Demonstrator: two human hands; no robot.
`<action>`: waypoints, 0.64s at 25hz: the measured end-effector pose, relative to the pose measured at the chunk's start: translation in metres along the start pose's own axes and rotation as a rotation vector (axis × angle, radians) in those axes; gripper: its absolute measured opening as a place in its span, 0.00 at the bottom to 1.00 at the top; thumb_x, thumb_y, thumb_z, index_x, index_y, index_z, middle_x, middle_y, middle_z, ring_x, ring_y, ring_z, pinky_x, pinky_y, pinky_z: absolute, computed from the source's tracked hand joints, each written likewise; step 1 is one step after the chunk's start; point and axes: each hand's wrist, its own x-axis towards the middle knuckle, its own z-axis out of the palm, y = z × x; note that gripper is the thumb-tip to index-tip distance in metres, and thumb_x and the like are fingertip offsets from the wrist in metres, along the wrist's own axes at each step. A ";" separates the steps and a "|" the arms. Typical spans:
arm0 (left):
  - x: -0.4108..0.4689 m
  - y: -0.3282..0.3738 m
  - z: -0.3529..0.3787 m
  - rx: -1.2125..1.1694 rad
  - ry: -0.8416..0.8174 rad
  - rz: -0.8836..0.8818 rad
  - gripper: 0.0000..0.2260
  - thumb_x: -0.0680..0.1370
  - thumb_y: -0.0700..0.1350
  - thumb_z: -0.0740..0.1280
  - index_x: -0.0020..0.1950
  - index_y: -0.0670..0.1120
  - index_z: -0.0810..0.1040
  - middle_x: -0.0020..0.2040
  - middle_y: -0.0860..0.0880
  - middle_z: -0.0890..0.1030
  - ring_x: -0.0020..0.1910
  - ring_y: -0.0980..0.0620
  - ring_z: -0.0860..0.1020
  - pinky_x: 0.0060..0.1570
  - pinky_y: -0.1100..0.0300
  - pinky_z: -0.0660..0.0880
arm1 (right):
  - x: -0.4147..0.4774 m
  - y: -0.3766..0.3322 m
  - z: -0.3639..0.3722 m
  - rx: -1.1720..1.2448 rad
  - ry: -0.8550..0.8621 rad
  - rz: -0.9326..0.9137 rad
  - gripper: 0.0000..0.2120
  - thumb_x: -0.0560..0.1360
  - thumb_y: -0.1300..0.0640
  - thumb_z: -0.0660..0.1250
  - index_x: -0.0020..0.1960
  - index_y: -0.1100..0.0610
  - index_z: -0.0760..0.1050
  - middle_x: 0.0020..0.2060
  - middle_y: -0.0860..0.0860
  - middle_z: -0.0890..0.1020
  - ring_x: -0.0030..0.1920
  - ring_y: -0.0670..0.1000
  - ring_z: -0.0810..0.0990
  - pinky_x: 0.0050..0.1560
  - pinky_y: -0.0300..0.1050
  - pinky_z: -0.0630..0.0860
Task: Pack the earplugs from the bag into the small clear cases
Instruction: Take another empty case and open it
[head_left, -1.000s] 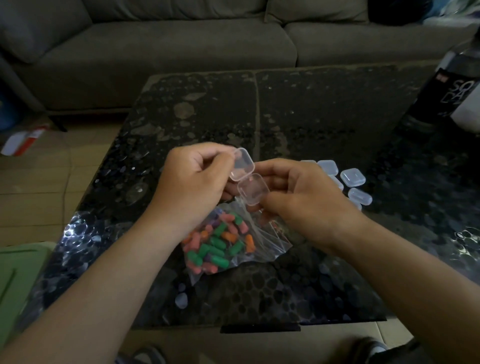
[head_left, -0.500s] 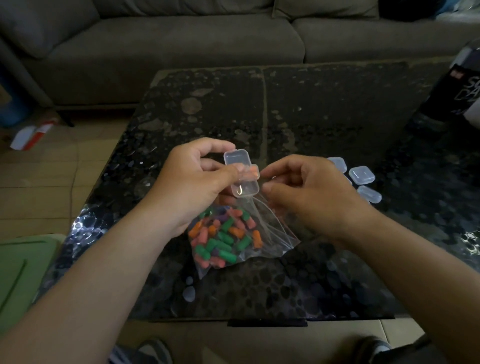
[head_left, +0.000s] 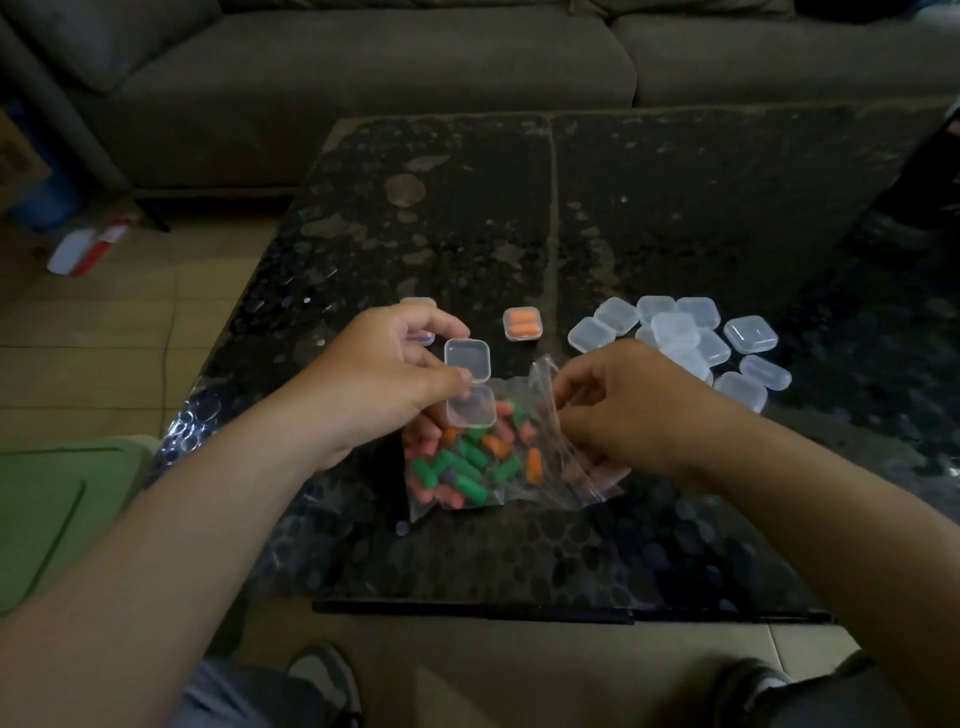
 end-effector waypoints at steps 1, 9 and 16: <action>0.000 0.000 0.001 0.006 -0.011 0.006 0.13 0.77 0.37 0.73 0.58 0.50 0.80 0.46 0.48 0.87 0.43 0.50 0.86 0.33 0.55 0.82 | 0.000 0.000 0.002 0.020 0.004 -0.007 0.08 0.80 0.67 0.65 0.48 0.58 0.81 0.37 0.57 0.87 0.34 0.53 0.87 0.38 0.50 0.85; 0.004 -0.003 0.006 0.010 -0.010 0.046 0.13 0.78 0.35 0.72 0.58 0.49 0.79 0.39 0.45 0.87 0.38 0.47 0.85 0.35 0.54 0.83 | 0.011 0.006 0.016 -0.083 0.109 -0.153 0.04 0.76 0.58 0.74 0.49 0.50 0.85 0.33 0.50 0.86 0.29 0.51 0.85 0.33 0.52 0.85; 0.005 -0.003 0.008 0.043 -0.018 0.048 0.13 0.78 0.37 0.73 0.59 0.50 0.78 0.39 0.46 0.87 0.36 0.51 0.85 0.36 0.55 0.82 | 0.015 0.007 0.021 -0.188 0.141 -0.219 0.02 0.75 0.52 0.74 0.44 0.48 0.84 0.26 0.42 0.81 0.24 0.42 0.80 0.23 0.33 0.72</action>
